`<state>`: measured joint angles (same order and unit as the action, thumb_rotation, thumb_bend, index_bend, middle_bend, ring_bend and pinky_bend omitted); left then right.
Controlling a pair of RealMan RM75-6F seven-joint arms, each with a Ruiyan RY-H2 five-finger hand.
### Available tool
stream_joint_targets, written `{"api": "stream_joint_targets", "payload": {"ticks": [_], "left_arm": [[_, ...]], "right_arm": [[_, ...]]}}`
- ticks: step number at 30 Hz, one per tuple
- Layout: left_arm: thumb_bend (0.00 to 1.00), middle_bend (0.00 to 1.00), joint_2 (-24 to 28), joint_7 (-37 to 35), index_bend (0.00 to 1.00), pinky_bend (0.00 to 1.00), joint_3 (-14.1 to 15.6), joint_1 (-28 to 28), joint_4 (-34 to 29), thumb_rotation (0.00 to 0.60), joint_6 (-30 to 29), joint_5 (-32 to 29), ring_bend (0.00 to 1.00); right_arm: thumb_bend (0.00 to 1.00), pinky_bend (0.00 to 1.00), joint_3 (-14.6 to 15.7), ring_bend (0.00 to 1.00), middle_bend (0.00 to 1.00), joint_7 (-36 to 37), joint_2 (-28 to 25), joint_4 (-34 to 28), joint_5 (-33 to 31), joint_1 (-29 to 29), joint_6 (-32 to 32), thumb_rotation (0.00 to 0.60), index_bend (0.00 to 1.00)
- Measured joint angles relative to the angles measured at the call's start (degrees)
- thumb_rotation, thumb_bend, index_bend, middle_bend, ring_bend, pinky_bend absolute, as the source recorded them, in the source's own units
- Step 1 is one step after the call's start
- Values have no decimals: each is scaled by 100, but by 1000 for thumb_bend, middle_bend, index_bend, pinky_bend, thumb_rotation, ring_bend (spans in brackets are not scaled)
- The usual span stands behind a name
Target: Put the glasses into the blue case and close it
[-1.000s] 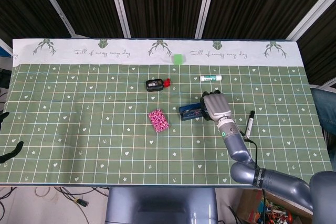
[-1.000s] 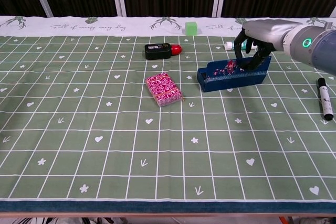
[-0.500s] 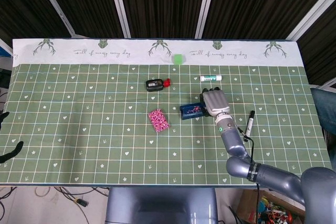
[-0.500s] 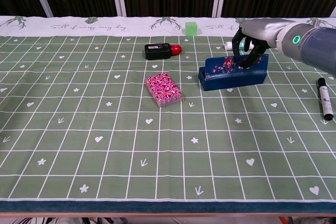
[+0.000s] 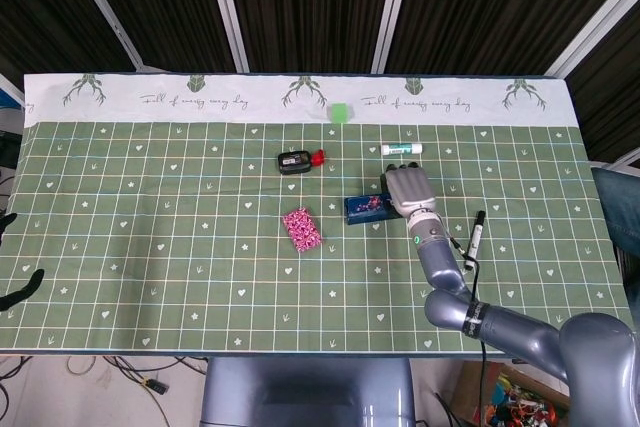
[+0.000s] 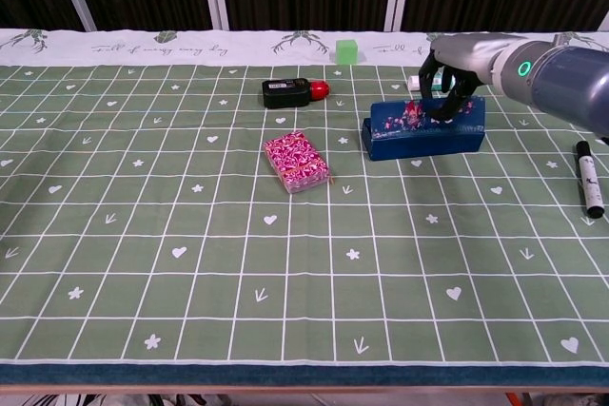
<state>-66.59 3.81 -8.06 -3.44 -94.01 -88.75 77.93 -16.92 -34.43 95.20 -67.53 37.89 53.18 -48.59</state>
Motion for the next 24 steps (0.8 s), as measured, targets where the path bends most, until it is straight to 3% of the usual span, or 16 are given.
{"api": "stream_joint_targets", "payload": {"ticks": [2,5,14,24], "left_arm": [[214,0,0,0,154,0,1,0,3,600,1,0,0],[215,0,0,1,154,0,0,0,0,600,0,1,0],[215,0,-1,6,154,0,1,1,3,600,-1,1,0],[214,0,-4,8,154,0,0,-4,24,600,-6,16,0]], "right_arm": [[513,235,11,297,262,-24,5,20,-36,20,22,600,328],[511,235,28,296,260,-85,15,56,-135,64,71,600,271],[475,235,13,293,256,-186,143,321,-412,237,119,600,242],[189,235,73,253,204,-168,-69,-64,-122,124,-396,600,207]]}}
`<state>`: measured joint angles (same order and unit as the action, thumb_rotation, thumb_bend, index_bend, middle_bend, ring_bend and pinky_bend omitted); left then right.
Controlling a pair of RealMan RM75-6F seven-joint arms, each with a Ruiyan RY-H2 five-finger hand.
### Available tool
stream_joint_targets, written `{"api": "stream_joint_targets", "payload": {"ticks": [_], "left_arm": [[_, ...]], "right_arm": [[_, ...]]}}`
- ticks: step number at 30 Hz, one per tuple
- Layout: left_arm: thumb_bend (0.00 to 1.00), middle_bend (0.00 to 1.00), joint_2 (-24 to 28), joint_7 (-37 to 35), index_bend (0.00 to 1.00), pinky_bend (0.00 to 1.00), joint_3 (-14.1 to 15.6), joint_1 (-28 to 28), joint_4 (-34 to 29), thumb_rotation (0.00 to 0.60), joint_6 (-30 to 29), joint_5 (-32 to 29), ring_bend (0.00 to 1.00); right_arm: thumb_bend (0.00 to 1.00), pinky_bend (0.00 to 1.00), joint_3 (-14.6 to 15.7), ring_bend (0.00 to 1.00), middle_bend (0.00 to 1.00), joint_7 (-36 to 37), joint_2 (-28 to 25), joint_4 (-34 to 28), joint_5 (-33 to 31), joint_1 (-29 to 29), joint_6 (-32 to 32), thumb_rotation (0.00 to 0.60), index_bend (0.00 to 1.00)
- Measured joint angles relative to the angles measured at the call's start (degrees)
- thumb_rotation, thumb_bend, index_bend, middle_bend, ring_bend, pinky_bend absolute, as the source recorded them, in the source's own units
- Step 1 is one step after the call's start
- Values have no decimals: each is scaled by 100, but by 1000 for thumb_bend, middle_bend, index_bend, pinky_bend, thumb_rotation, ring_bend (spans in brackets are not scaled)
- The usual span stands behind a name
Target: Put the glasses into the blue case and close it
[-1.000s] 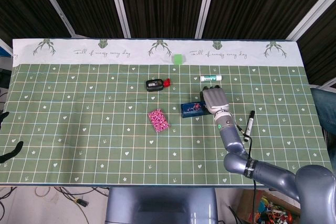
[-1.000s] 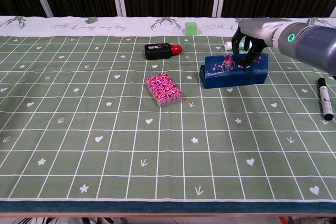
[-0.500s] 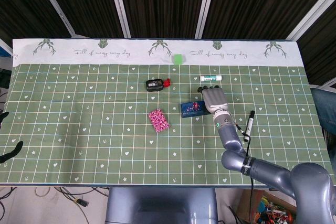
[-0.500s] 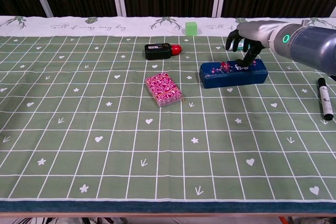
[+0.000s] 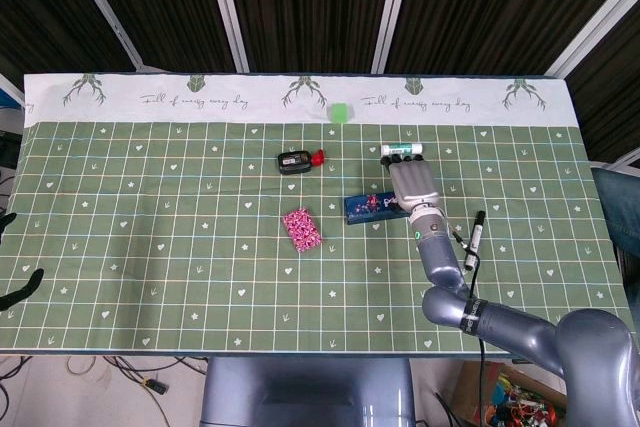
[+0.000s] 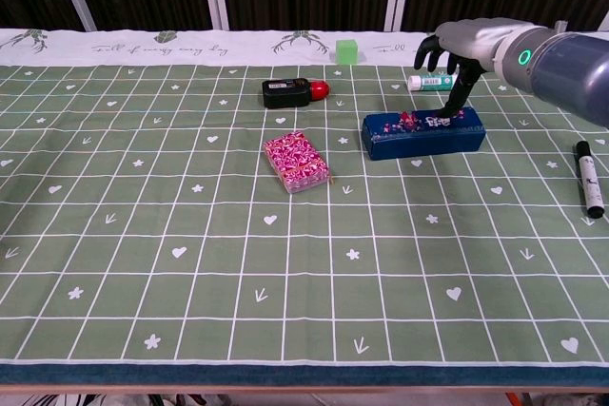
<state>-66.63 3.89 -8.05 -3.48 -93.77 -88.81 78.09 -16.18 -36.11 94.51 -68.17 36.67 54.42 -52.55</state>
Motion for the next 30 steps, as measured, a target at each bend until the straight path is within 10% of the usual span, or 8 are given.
{"api": "stream_joint_targets", "payload": {"ticks": [17,30], "left_arm": [[215,0,8,85,153,0,79,0,25,600,-121,309,0],[214,0,84,286,152,0,237,-26,25,600,-292,824,0]], "right_arm": [[126,223,606,168,127,1401,-1268,-1952,2161,-1645,-2251,600,171],[115,212,1713,115,82,2942,-1227,-845,4216,-3509,-4341,600,146]]}}
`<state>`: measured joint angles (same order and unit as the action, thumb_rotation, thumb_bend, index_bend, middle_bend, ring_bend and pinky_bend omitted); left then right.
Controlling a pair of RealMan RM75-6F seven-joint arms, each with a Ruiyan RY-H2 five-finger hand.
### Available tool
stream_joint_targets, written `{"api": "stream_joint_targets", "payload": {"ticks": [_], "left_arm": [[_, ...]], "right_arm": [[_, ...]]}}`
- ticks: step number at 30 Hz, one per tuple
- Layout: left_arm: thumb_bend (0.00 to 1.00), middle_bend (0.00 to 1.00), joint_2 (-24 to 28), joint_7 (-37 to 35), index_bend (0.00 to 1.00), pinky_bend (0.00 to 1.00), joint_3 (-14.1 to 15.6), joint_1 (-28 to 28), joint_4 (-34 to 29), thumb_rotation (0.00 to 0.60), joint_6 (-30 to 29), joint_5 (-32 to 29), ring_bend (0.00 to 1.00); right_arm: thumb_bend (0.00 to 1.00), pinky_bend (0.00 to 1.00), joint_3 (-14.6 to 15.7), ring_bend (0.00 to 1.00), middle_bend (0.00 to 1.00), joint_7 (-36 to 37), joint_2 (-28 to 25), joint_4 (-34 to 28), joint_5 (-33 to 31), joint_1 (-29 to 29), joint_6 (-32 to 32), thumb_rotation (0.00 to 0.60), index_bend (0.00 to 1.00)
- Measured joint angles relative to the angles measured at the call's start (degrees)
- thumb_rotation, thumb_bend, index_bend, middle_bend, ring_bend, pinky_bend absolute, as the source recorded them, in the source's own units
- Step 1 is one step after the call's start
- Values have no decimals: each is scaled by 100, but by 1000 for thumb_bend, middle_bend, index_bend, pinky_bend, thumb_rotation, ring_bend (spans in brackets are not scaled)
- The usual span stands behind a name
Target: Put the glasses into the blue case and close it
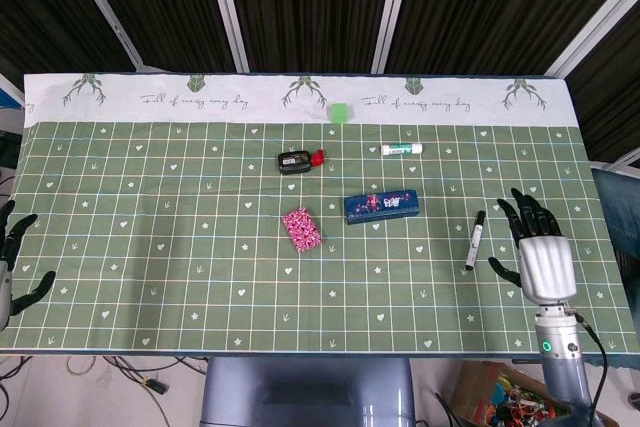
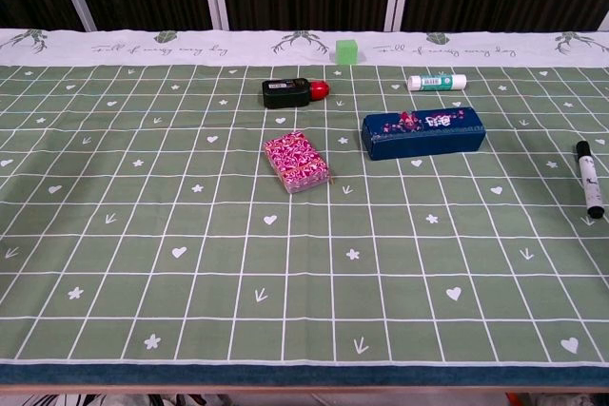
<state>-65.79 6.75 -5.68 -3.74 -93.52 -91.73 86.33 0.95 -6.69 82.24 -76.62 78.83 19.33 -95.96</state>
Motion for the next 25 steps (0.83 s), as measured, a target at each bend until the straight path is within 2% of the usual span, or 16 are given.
{"api": "stream_joint_targets", "payload": {"ticks": [3,10,25], "left_arm": [[215,0,54,-35,152,0,38,-13,-13,600,85,3,0],[214,0,161,-131,152,0,106,-35,-34,600,224,22,0],[215,0,256,-200,152,0,177,-68,52,600,351,26,0]], "right_arm": [[115,212,184,115,81,-53,48,168,141,-231,-77,600,141],[115,212,360,115,71,-245,-11,122,342,-492,-84,600,120],[114,212,223,115,71,-440,-562,-481,505,-773,12,600,109]]}}
